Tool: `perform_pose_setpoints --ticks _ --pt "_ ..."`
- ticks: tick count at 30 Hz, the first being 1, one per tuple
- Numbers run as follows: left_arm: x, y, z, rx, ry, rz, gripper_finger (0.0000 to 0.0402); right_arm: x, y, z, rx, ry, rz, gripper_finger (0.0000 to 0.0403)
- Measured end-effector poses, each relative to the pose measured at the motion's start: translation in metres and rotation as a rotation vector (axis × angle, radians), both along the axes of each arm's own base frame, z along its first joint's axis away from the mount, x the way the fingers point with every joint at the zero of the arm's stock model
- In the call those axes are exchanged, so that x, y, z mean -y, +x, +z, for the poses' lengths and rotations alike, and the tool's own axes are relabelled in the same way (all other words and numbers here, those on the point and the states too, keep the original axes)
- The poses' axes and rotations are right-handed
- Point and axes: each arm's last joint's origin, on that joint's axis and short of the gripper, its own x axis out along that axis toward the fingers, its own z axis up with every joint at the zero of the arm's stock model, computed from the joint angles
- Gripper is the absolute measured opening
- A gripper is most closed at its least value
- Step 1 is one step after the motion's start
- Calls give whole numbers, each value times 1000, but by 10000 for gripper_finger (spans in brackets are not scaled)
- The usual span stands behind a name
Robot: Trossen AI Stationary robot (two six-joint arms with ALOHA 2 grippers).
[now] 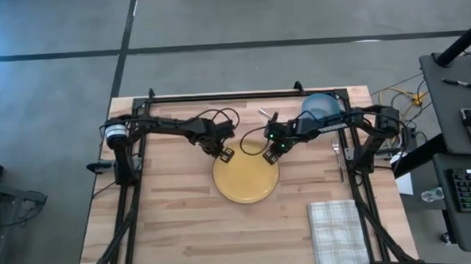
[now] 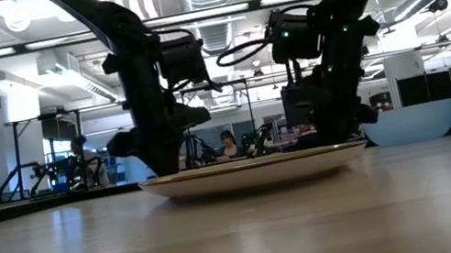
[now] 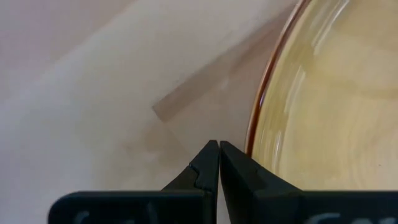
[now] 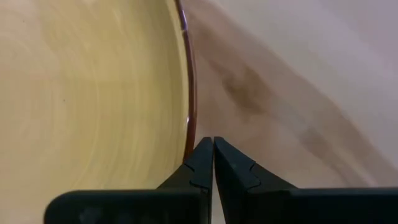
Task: Set table place
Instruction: Move the yellow plate to the center of the table
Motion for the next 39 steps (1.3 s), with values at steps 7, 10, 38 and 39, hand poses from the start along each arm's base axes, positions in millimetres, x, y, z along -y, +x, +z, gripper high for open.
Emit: perform_pose_setpoints --ticks 7,10,38,39 --pt "28 5 0 -10 -25 11 0 -21 3 0 -14 12 71 8" --pt "42 6 -1 -14 -33 7 0 -30 4 0 -16 8 115 8" --pt "132 -9 -6 -154 -19 -60 0 -113 8 0 20 101 77 8" --pt "133 -9 -6 -154 -18 -63 0 -115 7 0 19 98 75 8"
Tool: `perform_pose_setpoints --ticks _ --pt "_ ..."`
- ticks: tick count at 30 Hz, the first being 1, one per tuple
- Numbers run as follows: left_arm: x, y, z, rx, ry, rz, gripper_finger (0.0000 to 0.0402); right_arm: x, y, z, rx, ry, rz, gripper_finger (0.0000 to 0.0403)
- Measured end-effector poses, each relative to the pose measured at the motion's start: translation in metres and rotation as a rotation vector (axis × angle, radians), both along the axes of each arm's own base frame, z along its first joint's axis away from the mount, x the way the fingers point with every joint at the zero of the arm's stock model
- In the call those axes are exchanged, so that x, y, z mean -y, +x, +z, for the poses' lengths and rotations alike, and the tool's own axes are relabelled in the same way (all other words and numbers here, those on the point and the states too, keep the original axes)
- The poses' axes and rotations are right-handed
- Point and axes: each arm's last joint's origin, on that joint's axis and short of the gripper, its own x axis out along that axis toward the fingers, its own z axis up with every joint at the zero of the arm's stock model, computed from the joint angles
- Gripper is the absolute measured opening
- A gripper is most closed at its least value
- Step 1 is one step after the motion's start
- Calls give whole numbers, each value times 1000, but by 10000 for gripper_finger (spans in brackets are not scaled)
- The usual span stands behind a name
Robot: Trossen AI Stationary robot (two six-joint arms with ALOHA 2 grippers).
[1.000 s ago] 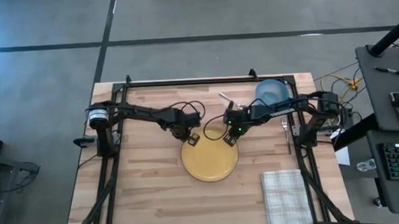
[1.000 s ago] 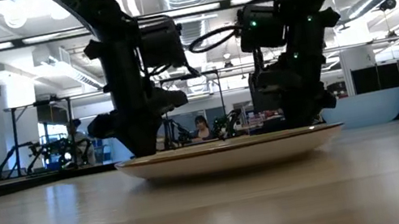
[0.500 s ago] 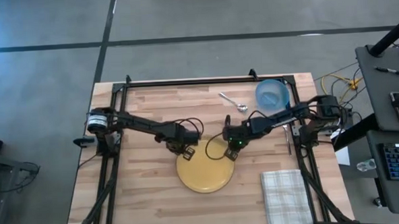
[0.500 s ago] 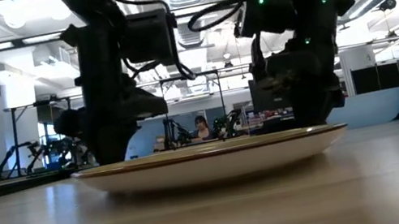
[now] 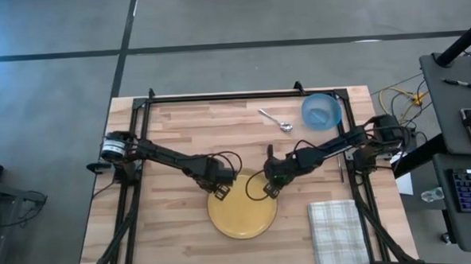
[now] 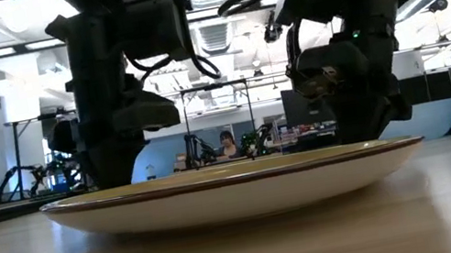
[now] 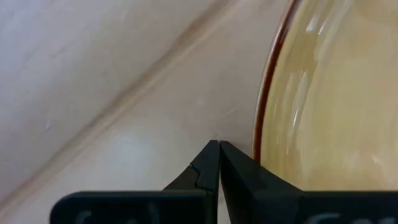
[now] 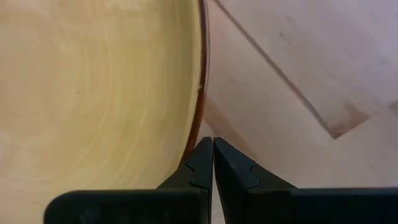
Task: Set table place
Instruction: Move the yellow plate to the center of the table, then put the blue bowl on top of the yellow plate
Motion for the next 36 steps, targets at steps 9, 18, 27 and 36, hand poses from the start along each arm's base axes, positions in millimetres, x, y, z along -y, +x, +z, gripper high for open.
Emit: perform_pose_setpoints --ticks 9,18,27,36 --pt "7 3 0 43 -10 -15 0 -14 -5 0 -21 -9 -6 8" --pt "15 5 1 72 -22 -13 0 -21 -9 -1 -47 -38 -27 8" --pt "10 -7 1 -45 34 -19 0 -14 -19 4 -97 -179 -26 8" --pt "-7 -14 43 101 78 -57 0 13 -28 35 -39 -326 28 8"
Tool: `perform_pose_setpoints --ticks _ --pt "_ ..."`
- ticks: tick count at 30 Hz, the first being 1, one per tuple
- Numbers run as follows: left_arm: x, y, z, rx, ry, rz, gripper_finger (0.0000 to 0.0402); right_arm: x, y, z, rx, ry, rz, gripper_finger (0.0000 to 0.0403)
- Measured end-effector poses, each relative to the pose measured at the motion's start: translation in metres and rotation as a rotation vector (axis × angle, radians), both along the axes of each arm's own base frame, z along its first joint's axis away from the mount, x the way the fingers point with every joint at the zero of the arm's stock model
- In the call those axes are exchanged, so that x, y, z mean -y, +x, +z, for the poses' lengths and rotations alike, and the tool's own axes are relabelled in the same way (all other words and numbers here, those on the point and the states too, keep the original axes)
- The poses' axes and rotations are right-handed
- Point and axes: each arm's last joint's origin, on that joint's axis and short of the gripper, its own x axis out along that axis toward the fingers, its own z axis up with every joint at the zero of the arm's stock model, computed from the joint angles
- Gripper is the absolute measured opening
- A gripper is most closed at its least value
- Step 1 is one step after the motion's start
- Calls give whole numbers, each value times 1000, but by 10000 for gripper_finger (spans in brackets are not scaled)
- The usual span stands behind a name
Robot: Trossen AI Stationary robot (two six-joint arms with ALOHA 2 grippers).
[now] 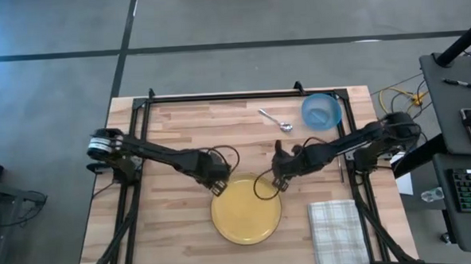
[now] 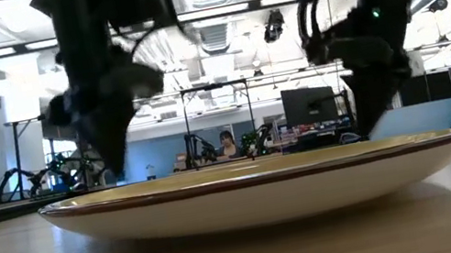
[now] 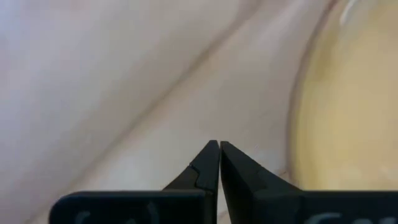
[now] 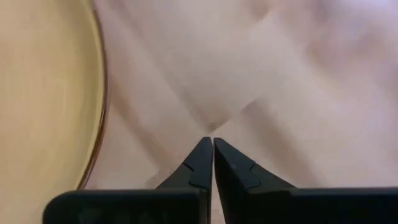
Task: Set table place
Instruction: Put the blue bowl on top of the yellow plate
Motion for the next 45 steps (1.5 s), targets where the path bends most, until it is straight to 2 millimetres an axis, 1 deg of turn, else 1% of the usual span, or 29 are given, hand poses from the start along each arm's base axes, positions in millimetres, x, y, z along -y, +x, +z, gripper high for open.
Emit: perform_pose_setpoints --ticks 3,7,10,14,16,18,21,24,27,32,35,38,41,45 --pt "-6 0 24 149 21 -65 0 14 -4 19 67 -47 -18 9" --pt "-11 4 54 379 54 -169 0 33 -13 40 142 -48 -80 8" --pt "-15 4 73 513 105 -226 0 43 -21 58 217 -48 -120 9" --pt "-18 3 88 602 168 -248 0 47 -33 83 339 -85 -119 8" --pt "-18 3 97 666 177 -244 0 47 -38 96 420 -115 -82 8" --pt "-19 3 101 702 180 -237 0 46 -41 109 506 -127 -50 8" --pt "-22 4 105 742 191 -216 0 49 -48 120 557 -141 -24 9" --pt "-26 7 106 765 205 -193 0 60 -56 117 500 -145 -75 9" --pt "-33 9 104 747 238 -156 0 73 -65 109 381 -151 -135 16" --pt "-50 9 104 747 240 -56 0 96 -77 90 142 -131 -181 62" --pt "-62 7 105 747 250 -21 0 109 -76 82 75 -126 -180 94" --pt "-77 4 106 752 210 16 0 125 -73 75 34 -122 -212 119" --pt "-97 0 104 735 145 29 0 146 -71 68 -22 -116 -262 136" --pt "-126 -9 101 714 96 15 0 171 -65 55 -63 -29 -318 153"
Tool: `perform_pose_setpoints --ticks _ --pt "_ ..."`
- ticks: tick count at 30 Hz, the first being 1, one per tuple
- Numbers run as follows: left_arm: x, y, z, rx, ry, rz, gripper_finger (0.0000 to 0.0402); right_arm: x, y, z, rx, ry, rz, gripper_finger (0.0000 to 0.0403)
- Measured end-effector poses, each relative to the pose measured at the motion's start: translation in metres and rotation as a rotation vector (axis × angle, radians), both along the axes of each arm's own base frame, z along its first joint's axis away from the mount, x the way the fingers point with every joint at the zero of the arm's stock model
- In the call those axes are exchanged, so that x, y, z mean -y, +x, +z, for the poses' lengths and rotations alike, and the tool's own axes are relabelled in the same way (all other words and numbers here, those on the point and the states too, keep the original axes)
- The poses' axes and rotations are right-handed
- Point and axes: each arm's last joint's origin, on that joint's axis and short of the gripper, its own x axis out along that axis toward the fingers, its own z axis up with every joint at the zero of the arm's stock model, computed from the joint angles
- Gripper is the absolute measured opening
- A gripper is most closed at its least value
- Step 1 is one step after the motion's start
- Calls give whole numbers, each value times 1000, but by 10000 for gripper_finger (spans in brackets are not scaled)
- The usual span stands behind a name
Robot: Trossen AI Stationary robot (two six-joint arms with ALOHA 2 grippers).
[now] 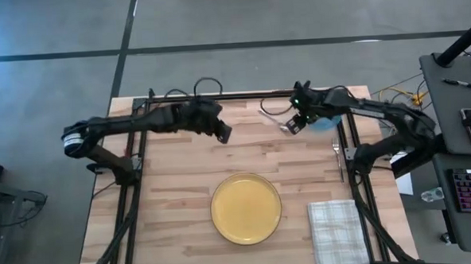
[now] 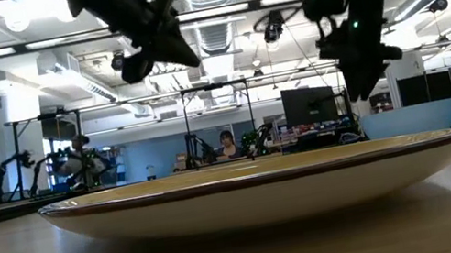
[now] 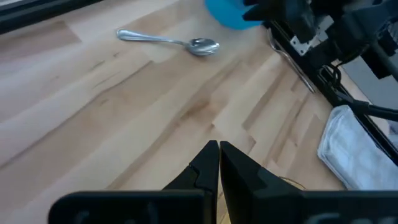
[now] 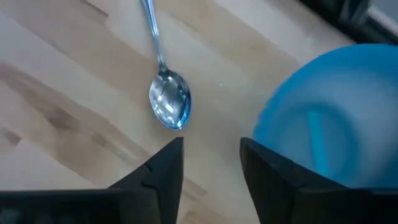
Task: Set table place
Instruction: Put the blue bowl on top of the yellow plate
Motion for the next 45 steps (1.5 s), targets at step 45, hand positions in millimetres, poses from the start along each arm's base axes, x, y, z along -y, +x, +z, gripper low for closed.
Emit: perform_pose_setpoints --ticks 45 --pt "-49 -16 5 85 33 -128 0 -4 -11 -52 -336 47 -88 185"
